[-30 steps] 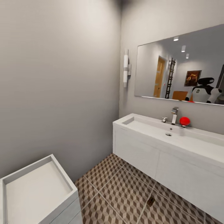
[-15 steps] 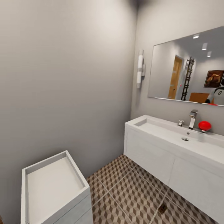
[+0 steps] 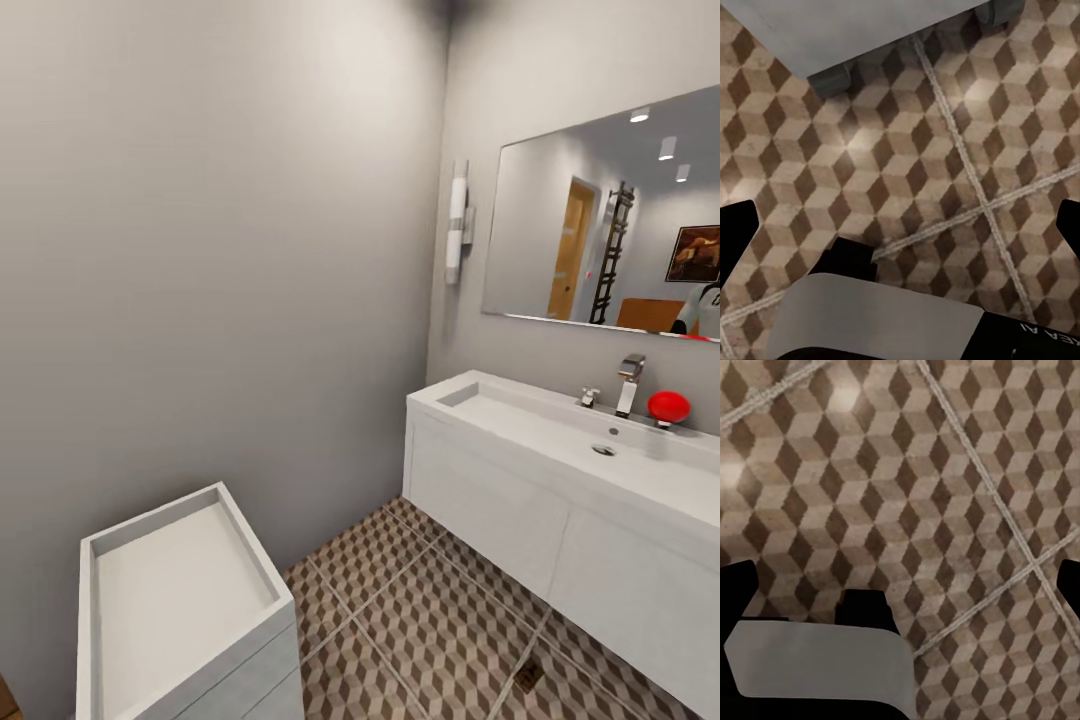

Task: Take the four mousetraps from the cabinet in the bathroom and place them on the bathroom floor. Make sure all four end up on the same floor surface, and ensure that at least two of them are either under or directly next to the same bathroom sink.

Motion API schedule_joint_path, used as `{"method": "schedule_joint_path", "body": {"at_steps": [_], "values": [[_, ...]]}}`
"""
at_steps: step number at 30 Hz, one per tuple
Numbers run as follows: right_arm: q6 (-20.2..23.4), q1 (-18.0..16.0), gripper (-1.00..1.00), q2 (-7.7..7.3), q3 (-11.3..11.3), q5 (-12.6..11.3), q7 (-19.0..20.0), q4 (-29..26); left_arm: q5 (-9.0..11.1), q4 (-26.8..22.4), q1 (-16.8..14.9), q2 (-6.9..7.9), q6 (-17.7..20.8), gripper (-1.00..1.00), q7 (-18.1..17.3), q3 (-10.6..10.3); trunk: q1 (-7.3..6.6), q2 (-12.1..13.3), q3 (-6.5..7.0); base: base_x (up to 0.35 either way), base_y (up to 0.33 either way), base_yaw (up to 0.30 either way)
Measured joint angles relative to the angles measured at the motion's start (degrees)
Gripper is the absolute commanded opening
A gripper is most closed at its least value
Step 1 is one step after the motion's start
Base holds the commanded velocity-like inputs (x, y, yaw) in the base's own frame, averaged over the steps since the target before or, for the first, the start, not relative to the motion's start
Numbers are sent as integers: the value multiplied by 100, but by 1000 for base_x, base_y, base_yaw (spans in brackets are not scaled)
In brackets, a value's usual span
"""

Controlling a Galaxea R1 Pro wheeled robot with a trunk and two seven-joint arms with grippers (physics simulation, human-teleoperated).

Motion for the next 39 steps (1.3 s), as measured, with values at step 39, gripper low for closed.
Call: {"method": "schedule_joint_path", "body": {"at_steps": [39], "values": [[-175,-1,100,-75,1,20,114,0,-4,0,0,-11,-8,100,-1,0,0,0,0,0,0,247]]}}
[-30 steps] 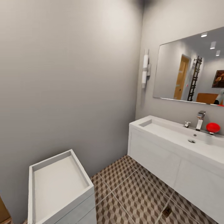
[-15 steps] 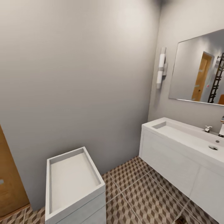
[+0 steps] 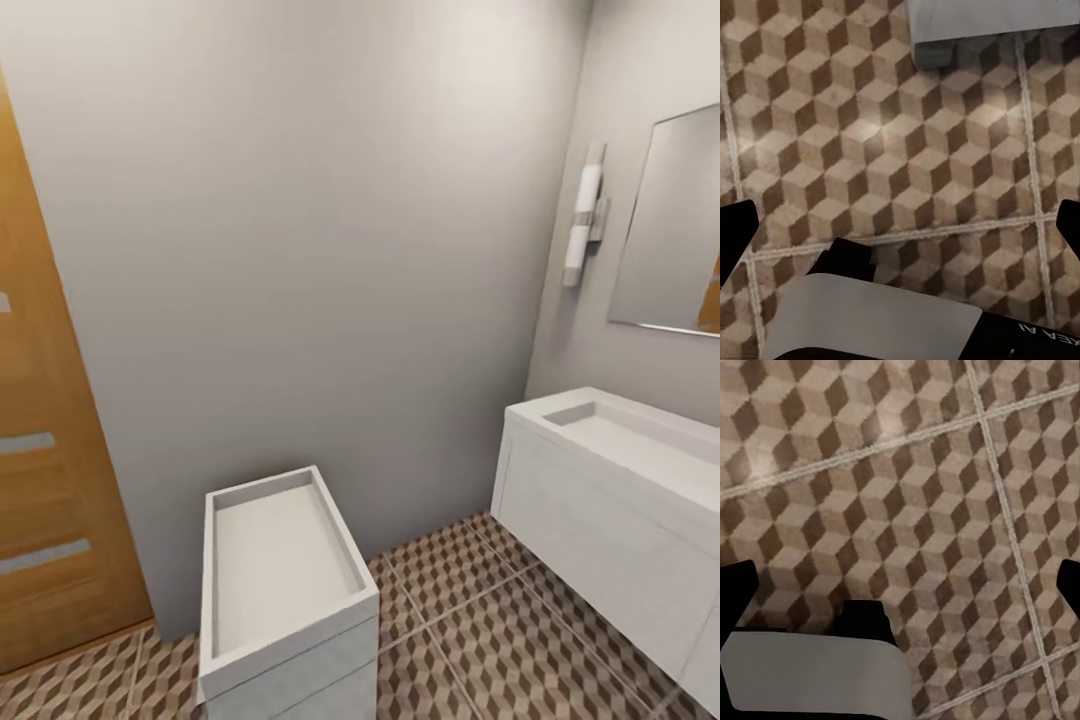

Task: Take the four mousetraps from the cabinet in the bathroom and place them on the bathroom floor. Make sure all four end up on the same floor surface, and ensure that at least two of them are either under or directly next to the same bathroom sink.

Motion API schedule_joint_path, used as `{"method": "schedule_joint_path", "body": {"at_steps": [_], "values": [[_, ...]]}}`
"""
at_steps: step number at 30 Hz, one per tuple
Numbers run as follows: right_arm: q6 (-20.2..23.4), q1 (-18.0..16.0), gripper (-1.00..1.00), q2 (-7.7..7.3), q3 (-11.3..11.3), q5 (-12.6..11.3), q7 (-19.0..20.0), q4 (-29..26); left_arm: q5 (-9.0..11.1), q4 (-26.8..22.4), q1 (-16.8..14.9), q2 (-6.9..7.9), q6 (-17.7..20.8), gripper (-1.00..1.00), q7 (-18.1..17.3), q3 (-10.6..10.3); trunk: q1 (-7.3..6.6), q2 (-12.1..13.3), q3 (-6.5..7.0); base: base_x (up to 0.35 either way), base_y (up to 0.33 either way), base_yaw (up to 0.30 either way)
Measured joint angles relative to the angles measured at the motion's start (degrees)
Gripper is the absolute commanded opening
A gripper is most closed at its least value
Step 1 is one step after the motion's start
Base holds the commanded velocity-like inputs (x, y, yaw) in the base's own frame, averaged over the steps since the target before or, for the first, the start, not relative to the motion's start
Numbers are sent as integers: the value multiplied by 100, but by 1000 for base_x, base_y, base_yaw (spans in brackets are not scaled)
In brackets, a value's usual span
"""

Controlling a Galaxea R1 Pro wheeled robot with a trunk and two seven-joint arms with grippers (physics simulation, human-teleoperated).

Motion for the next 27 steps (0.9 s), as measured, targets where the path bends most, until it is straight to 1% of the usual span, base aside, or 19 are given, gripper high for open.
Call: {"method": "schedule_joint_path", "body": {"at_steps": [27], "values": [[-7,0,100,-15,4,6,0,0,0,-1,0,0,3,100,0,0,0,0,0,0,0,297]]}}
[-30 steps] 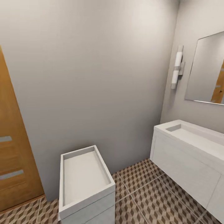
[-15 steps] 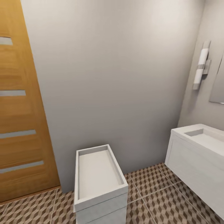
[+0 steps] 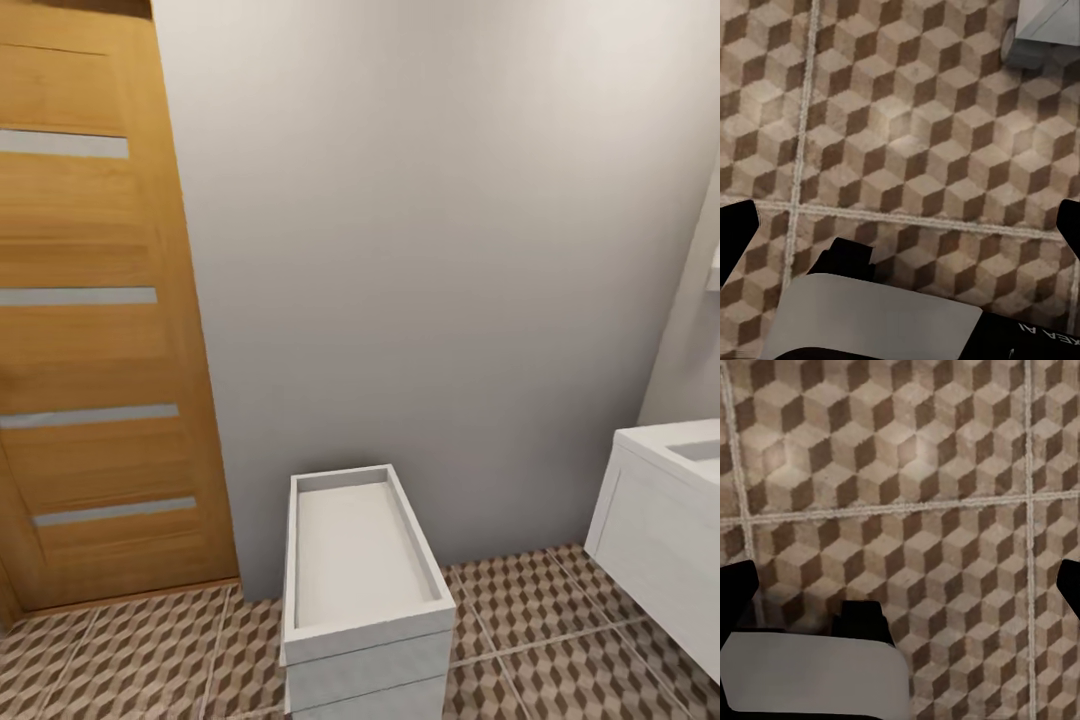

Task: Take the four mousetraps from the cabinet in the bathroom and place them on the bathroom floor. Make sure all four end up on the same floor surface, and ensure that at least two of them are either under or directly next to the same bathroom sink.

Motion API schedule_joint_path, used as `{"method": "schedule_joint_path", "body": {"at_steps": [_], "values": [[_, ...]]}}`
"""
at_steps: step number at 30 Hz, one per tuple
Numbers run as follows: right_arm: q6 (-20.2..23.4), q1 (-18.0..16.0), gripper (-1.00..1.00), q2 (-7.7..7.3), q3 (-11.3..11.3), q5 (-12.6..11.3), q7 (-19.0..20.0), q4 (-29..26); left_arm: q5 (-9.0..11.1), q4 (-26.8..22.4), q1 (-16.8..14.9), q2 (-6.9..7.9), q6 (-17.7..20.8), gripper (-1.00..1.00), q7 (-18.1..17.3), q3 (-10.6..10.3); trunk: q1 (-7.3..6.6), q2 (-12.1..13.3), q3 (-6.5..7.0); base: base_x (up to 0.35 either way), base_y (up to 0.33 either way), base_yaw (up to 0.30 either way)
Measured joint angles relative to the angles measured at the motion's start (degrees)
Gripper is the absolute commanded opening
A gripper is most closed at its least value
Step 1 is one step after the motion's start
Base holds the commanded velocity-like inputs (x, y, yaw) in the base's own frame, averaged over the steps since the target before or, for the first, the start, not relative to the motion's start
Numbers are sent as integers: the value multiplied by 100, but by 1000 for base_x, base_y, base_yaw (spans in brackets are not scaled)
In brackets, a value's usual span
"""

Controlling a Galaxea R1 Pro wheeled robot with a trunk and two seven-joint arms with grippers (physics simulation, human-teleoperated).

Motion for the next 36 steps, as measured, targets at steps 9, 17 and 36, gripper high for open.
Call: {"method": "schedule_joint_path", "body": {"at_steps": [9,17,36], "values": [[1,0,100,1,0,1,0,0,2,1,2,0,-1,100,0,0,0,0,0,0,0,159],[10,0,100,5,0,-6,-1,0,12,2,1,6,4,100,0,0,0,0,0,0,0,30],[-2,0,100,-1,0,-9,0,0,23,1,1,4,6,100,0,0,0,0,0,0,0,135]]}}
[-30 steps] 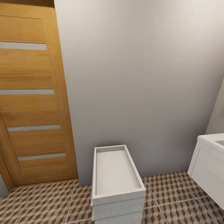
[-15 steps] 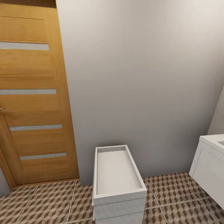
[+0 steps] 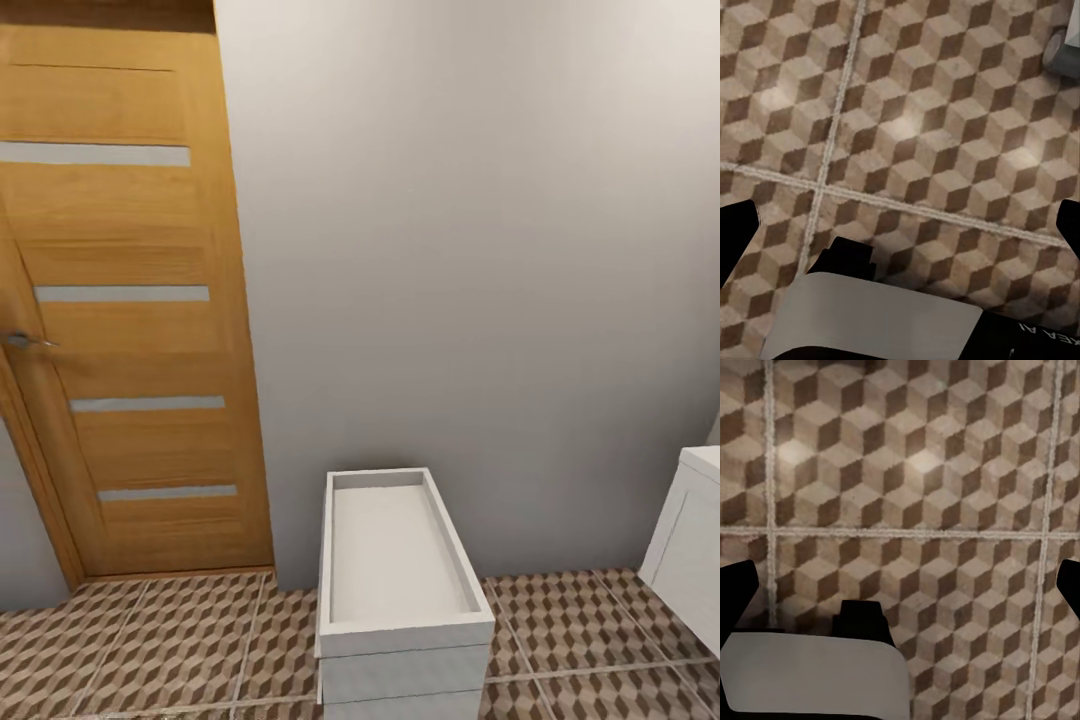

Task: Take the four mousetraps from the cabinet in the bathroom and place them on the bathroom floor. Make sure all four end up on the same floor surface, and ensure that at least two of them are either under or directly next to the same bathroom sink.

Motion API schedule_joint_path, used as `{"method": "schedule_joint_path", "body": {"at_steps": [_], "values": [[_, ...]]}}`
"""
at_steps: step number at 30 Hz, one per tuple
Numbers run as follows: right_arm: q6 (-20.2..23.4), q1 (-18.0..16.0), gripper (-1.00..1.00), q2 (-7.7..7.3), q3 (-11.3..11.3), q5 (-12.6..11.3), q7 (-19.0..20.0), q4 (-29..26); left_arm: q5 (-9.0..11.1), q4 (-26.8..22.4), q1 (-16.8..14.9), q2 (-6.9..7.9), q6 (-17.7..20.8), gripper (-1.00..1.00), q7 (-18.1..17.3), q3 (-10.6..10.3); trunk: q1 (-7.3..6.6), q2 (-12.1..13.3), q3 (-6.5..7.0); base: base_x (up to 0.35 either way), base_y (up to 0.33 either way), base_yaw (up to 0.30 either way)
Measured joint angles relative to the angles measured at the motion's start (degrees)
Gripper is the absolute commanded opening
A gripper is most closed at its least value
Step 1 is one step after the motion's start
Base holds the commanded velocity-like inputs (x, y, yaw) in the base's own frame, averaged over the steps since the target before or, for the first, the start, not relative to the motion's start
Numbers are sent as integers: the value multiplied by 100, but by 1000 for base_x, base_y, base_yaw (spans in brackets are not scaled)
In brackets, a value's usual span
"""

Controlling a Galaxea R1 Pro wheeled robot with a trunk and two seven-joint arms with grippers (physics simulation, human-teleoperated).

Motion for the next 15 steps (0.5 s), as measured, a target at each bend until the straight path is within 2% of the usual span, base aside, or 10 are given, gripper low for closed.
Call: {"method": "schedule_joint_path", "body": {"at_steps": [15], "values": [[0,0,100,-1,0,-1,0,0,-5,0,-1,-4,4,100,0,0,0,0,0,0,0,271]]}}
